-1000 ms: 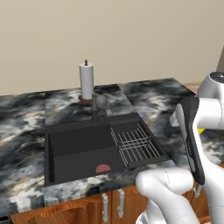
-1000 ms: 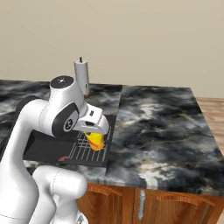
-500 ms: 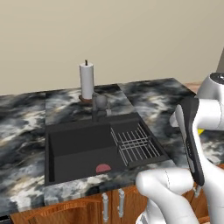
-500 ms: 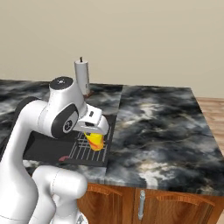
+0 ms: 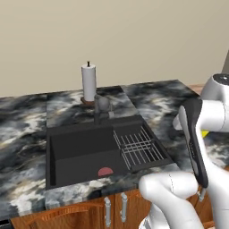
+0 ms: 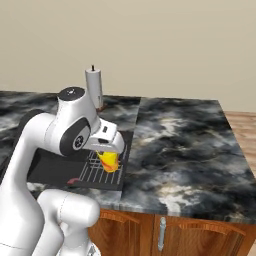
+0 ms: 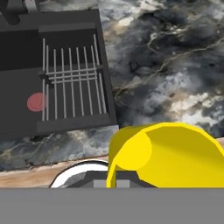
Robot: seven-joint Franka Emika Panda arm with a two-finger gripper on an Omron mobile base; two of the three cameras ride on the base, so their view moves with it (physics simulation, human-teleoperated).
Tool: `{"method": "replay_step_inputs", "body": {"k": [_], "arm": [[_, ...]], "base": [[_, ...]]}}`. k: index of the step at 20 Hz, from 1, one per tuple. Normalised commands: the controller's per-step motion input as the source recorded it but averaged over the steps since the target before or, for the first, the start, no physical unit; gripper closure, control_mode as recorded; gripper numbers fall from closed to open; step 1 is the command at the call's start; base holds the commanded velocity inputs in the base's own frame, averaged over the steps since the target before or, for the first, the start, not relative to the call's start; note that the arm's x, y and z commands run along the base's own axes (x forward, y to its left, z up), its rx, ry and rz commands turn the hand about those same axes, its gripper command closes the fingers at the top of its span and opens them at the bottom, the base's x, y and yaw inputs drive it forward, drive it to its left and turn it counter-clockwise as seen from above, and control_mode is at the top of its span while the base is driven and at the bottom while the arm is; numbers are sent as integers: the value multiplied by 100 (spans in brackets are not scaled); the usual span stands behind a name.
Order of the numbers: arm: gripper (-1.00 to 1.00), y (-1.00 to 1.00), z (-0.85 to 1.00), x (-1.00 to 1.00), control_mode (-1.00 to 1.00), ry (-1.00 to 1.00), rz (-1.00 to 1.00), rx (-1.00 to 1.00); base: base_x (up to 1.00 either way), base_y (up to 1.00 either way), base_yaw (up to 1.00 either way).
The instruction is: Pick the cup and bowl from the counter and place them on the counter next to the sink.
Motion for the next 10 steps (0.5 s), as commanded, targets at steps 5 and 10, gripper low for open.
{"method": "replay_step_inputs", "body": {"k": [5,10], "arm": [[100,-1,-1,55,-100,1,10,0],[100,-15,-9,56,-100,-1,11,0]], "base": [[0,0,0],[0,0,0]]}}
